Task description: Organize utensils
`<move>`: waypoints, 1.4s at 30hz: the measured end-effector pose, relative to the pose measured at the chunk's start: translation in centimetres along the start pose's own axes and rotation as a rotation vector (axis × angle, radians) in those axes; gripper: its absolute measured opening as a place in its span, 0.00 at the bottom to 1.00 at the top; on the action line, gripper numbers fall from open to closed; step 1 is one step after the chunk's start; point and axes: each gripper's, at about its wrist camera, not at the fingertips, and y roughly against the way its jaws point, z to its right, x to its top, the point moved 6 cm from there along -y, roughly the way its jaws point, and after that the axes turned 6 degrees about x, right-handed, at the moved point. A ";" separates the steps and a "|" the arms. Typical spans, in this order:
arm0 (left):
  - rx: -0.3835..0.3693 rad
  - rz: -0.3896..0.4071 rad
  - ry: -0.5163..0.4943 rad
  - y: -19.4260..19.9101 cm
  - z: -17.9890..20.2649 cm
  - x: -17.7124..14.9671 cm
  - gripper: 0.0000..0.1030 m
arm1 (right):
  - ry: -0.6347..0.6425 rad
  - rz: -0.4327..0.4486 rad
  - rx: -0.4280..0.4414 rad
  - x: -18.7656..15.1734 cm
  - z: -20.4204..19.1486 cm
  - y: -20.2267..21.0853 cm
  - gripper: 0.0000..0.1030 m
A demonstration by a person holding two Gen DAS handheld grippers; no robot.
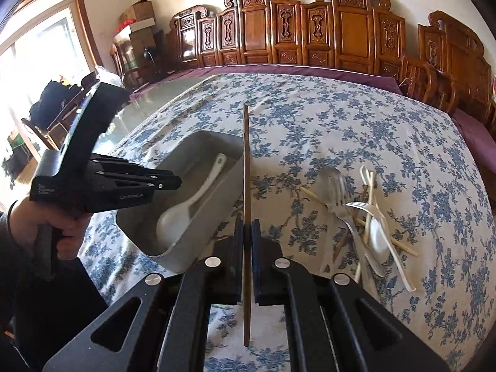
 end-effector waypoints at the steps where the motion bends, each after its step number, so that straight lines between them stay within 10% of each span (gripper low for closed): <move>1: 0.003 0.017 0.001 0.6 -0.2 -0.1 0.17 | 0.003 0.000 0.002 0.1 -0.4 -0.1 0.06; 13: 0.044 0.203 0.089 5.7 -4.9 -1.7 0.31 | -0.045 -0.051 0.076 1.4 -5.3 -4.1 0.06; 42: -0.004 0.278 0.163 6.6 -8.1 -2.5 0.31 | -0.113 -0.148 0.094 3.2 -8.1 -12.1 0.09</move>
